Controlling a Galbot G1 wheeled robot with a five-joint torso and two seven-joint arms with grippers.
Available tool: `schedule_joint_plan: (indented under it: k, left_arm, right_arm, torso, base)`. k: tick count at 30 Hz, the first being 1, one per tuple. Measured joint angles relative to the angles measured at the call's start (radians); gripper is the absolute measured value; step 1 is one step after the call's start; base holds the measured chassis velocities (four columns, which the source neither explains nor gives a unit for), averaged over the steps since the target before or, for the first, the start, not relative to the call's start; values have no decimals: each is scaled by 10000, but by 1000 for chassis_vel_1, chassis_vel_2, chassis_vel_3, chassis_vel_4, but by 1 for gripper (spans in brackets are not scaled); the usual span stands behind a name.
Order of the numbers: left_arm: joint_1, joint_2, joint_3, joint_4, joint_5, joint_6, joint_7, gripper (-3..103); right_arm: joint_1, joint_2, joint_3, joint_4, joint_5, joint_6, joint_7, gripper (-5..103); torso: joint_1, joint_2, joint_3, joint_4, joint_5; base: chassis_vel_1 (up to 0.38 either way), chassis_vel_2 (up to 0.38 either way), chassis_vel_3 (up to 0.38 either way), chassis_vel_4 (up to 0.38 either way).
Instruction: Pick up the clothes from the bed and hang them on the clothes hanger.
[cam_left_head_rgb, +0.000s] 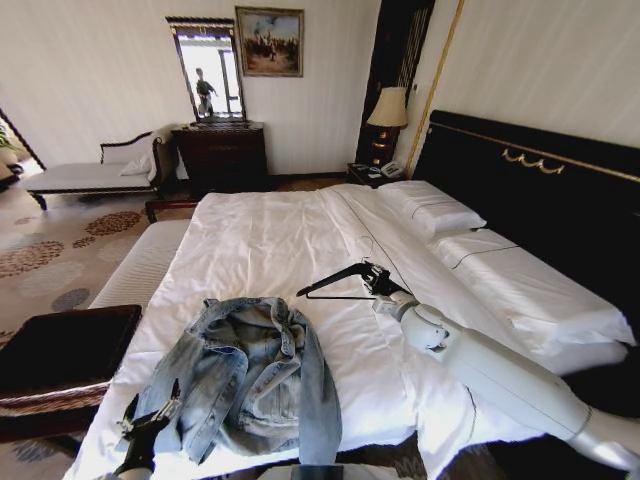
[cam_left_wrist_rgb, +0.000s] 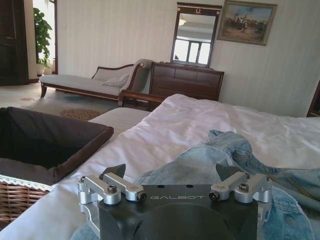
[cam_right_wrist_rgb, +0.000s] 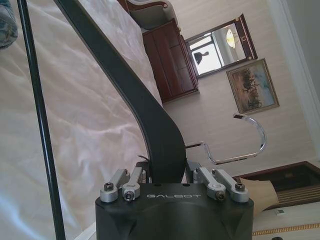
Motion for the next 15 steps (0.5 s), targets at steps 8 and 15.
schedule_joint_plan:
  k: [8,15]
  left_arm:
    - [8,-2,-1,14,-4,0,-2,100]
    - [8,-9,21,12,7,1,-4,100]
  right_arm:
    - [5,9,-14,33,14,-40,19,35]
    - [-26,0,-14,113,9,-92,24,35]
  torso:
    - [-1,0,0,-2,0]
    - [0,0,0,-2,1]
  base:
    - [75,82,-73,-68]
    - [68,67,-55,-68]
